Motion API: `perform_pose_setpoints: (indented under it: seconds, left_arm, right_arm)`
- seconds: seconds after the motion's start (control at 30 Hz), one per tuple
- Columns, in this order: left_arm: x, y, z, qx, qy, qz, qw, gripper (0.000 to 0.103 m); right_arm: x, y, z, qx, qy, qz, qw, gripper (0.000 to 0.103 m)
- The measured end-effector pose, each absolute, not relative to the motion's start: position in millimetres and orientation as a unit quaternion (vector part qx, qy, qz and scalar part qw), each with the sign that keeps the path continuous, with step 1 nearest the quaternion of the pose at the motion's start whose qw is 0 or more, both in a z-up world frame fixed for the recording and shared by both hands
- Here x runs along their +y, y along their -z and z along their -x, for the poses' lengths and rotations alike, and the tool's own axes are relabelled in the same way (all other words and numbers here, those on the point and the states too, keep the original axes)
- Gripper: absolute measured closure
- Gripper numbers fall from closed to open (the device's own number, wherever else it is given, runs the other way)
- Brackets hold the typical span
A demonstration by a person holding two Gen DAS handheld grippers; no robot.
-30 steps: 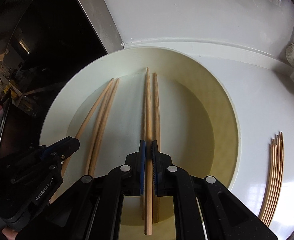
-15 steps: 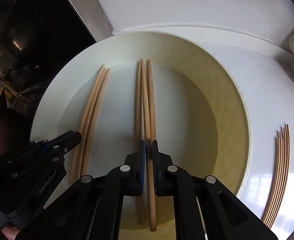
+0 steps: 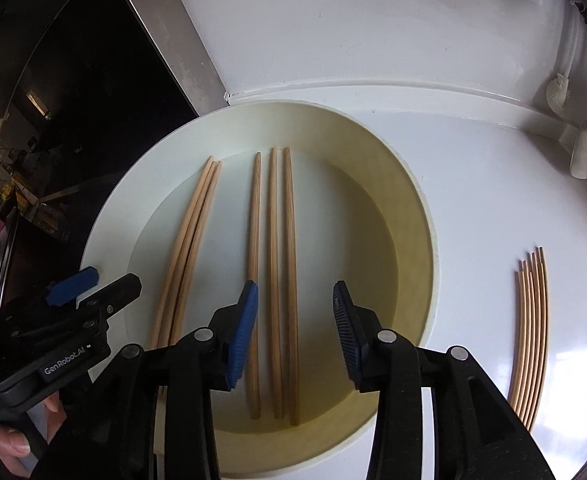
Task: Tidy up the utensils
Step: 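Open the left tool to drop its chopstick while the right tool releases its own, then move both open tools back over the remaining chopsticks on the counter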
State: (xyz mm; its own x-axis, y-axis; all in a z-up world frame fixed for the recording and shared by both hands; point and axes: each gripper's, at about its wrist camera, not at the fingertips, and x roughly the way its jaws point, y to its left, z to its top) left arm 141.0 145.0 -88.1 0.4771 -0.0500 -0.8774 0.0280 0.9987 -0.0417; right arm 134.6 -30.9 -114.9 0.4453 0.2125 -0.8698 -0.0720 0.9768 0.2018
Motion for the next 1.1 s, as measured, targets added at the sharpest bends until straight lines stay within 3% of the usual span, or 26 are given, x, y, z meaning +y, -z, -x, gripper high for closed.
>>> perform_pose_setpoints:
  seconds: [0.27, 1.1]
  left_arm:
    - [136, 63, -120, 0.484, 0.030, 0.001, 0.874, 0.022]
    - [38, 37, -59, 0.462, 0.081, -0.001, 0.883, 0.010]
  right_arm:
    - [-42, 90, -101, 0.497, -0.080, -0.060, 0.862, 0.048]
    - [-170, 67, -6, 0.490, -0.002, -0.063, 0.870, 0.038]
